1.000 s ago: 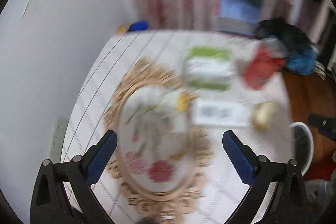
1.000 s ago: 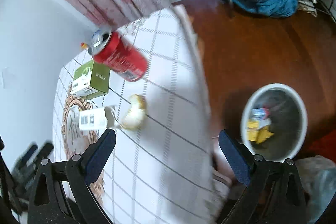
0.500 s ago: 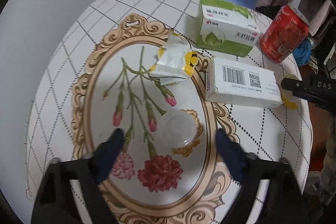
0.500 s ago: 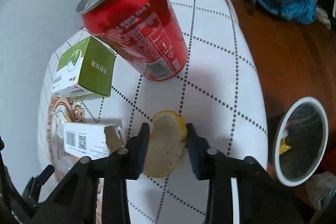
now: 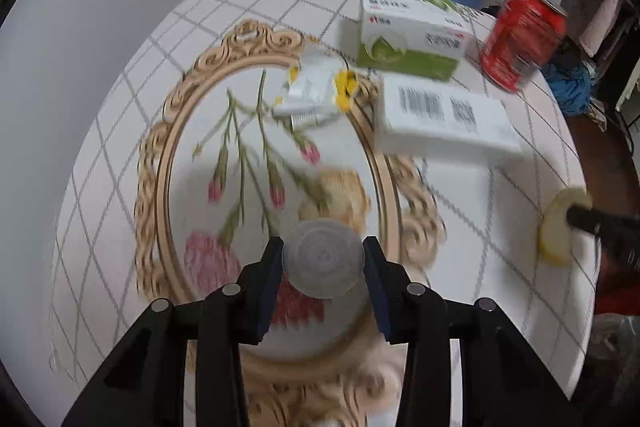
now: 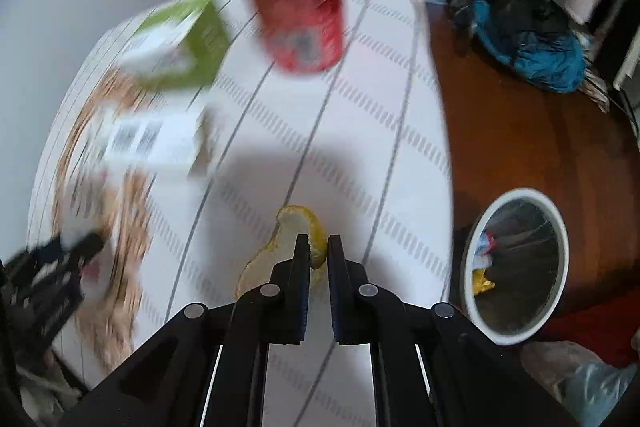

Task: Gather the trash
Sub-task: 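Grasp the lemon peel with the right gripper while the left grasps the clear lid, then carry the peel and lid over the bin and open both grippers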

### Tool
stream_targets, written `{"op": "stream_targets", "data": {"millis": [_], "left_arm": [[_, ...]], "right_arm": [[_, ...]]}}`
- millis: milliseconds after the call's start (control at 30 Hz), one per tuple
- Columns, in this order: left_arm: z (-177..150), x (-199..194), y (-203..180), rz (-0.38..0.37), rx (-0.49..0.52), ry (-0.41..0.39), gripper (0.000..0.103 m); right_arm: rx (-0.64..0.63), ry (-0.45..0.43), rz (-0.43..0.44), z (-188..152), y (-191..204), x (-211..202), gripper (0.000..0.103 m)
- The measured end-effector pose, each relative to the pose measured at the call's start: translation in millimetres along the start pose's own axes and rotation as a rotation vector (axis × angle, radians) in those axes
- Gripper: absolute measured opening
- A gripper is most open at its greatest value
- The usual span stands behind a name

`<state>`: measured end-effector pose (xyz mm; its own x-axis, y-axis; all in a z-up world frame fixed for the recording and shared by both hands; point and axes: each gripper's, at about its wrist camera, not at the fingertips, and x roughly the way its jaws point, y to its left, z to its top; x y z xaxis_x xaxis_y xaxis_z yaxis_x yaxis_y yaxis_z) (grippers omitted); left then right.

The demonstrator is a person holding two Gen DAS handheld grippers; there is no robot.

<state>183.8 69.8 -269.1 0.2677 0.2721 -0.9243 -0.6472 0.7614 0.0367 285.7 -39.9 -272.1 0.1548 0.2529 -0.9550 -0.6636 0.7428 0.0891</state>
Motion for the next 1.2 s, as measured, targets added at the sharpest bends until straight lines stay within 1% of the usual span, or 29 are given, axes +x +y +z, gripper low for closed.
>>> {"op": "stream_targets", "data": {"millis": [67,133,233,267,367,400,433,467,500,567,600,667,767,933,1000,1133,1200], "left_arm": [[-16.9,-7.0,0.1,-0.009,-0.002,0.014,0.037],[-30.2,-10.7,-3.7,-0.017,0.002,0.025,0.037],[-42.0,-10.0,-12.5,-0.015,0.019,0.047,0.037],[-43.9,-10.2,-14.3,-0.009,0.025,0.037,0.037],[-42.4,-9.7,-14.6,-0.012,0.024,0.04,0.037],[-40.1,-9.2,-13.6,-0.012,0.024,0.038,0.037],[-39.4,-9.0,-13.8,-0.008,0.027,0.033,0.037],[-38.5,-8.9,-12.9,-0.007,0.028,0.032,0.037],[-35.9,-7.7,-10.2,-0.008,0.027,0.031,0.037],[-36.6,-7.4,-10.4,-0.007,0.028,0.024,0.037],[-36.5,-7.3,-10.5,-0.006,0.031,0.022,0.037],[-37.3,-7.4,-11.5,0.001,0.039,0.017,0.037],[-37.1,-8.3,-12.2,0.024,0.05,0.01,0.037],[-35.5,-25.7,-17.9,0.054,0.07,-0.032,0.036],[-32.8,-39.7,-26.5,0.059,0.085,-0.065,0.036],[-29.4,-61.0,-50.3,0.042,0.119,-0.115,0.036],[-26.6,-71.5,-73.3,0.009,0.142,-0.133,0.036]], "right_arm": [[-0.038,0.036,0.017,-20.5,6.2,-3.7,0.009],[-0.074,0.061,0.013,-35.4,12.4,-4.2,0.009],[-0.085,0.06,-0.002,-48.3,14.0,-2.1,0.01],[-0.066,0.056,0.008,-49.1,11.5,-3.2,0.011],[0.023,0.057,0.049,-47.6,1.8,-2.8,0.015],[0.054,0.052,0.086,-48.6,-1.4,-1.7,0.023],[0.08,0.054,0.111,-48.2,-4.3,0.6,0.026],[0.11,0.033,0.131,-49.4,-7.1,-0.7,0.03],[0.114,0.027,0.127,-48.7,-7.0,-0.5,0.03],[0.12,-0.001,0.128,-48.6,-5.0,-0.8,0.03],[0.12,-0.014,0.121,-49.7,-2.7,-1.3,0.027],[0.097,-0.037,0.078,-48.8,3.4,-2.7,0.015],[0.083,-0.055,0.058,-48.7,7.4,-3.9,0.01],[0.053,-0.108,0.007,-51.1,8.6,-18.2,0.009],[0.044,-0.143,-0.034,-54.8,3.6,-28.6,0.009],[0.078,-0.19,-0.089,-66.6,-22.6,-47.2,0.009],[0.109,-0.197,-0.104,-71.4,-42.9,-55.1,0.009]]}}
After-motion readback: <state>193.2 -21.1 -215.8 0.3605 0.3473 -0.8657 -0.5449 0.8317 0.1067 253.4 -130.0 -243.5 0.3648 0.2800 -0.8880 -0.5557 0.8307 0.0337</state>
